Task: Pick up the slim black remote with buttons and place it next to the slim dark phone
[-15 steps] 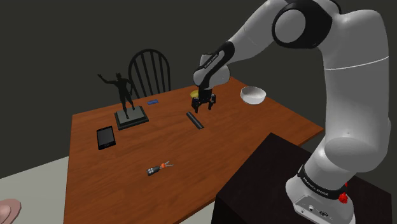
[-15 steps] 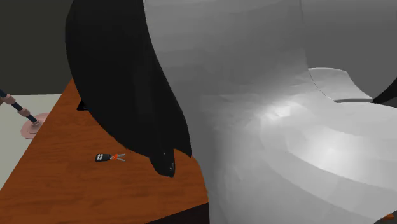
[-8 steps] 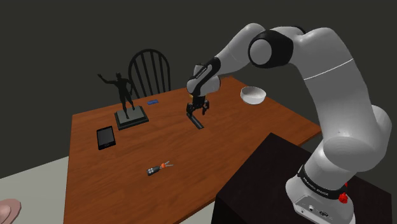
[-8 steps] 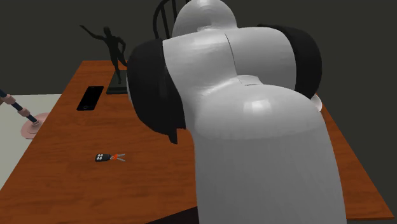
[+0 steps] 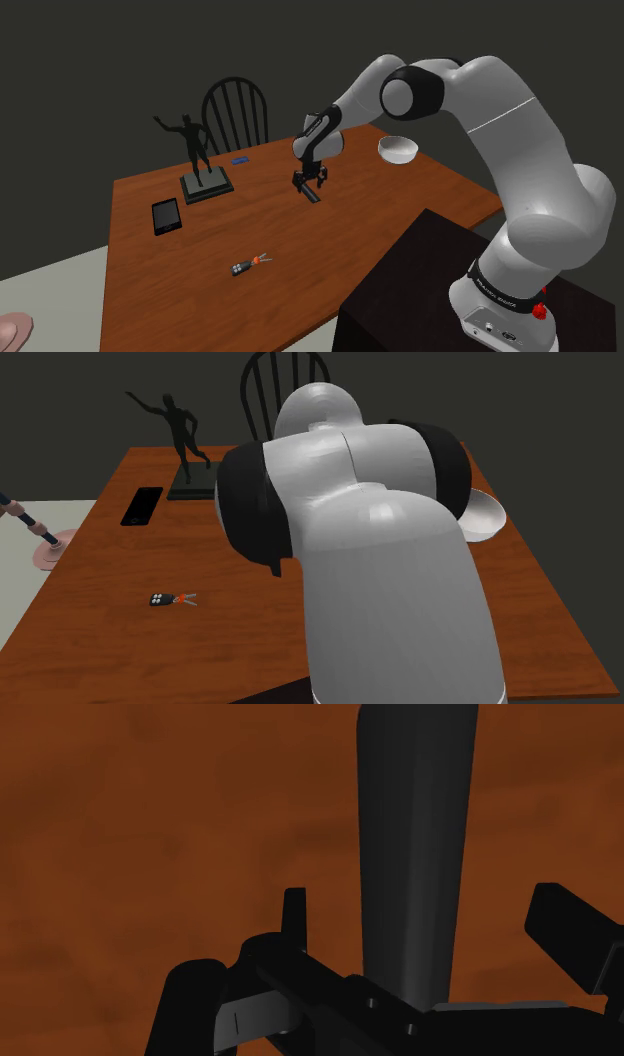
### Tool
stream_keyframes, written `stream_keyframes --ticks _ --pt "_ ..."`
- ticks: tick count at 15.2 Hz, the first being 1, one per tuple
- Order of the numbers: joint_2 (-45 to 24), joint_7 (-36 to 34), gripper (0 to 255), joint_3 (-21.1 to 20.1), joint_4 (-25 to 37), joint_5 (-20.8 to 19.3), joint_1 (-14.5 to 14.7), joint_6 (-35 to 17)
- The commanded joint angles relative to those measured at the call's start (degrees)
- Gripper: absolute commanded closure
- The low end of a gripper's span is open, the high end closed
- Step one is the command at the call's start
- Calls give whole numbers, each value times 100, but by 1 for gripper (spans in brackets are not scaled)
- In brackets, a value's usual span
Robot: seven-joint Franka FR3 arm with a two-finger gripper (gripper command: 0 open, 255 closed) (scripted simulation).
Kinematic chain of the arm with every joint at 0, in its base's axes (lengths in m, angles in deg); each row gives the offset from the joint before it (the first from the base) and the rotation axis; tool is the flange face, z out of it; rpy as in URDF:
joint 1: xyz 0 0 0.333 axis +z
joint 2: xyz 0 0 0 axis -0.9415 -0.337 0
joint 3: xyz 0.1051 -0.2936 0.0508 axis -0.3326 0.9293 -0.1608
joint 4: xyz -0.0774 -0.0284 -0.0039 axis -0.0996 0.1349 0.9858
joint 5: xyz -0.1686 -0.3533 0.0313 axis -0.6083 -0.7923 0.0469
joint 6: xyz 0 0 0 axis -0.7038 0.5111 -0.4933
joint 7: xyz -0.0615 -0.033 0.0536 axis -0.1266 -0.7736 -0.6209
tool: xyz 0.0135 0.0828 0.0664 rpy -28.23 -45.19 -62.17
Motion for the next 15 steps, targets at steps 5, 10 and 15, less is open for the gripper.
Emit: stream_keyframes --ticks 5,10,15 --pt "-56 -8 0 -4 40 2 7 -20" --pt "-56 -8 255 -4 40 2 7 -19" --pt "-60 3 255 -3 51 1 -5 -11"
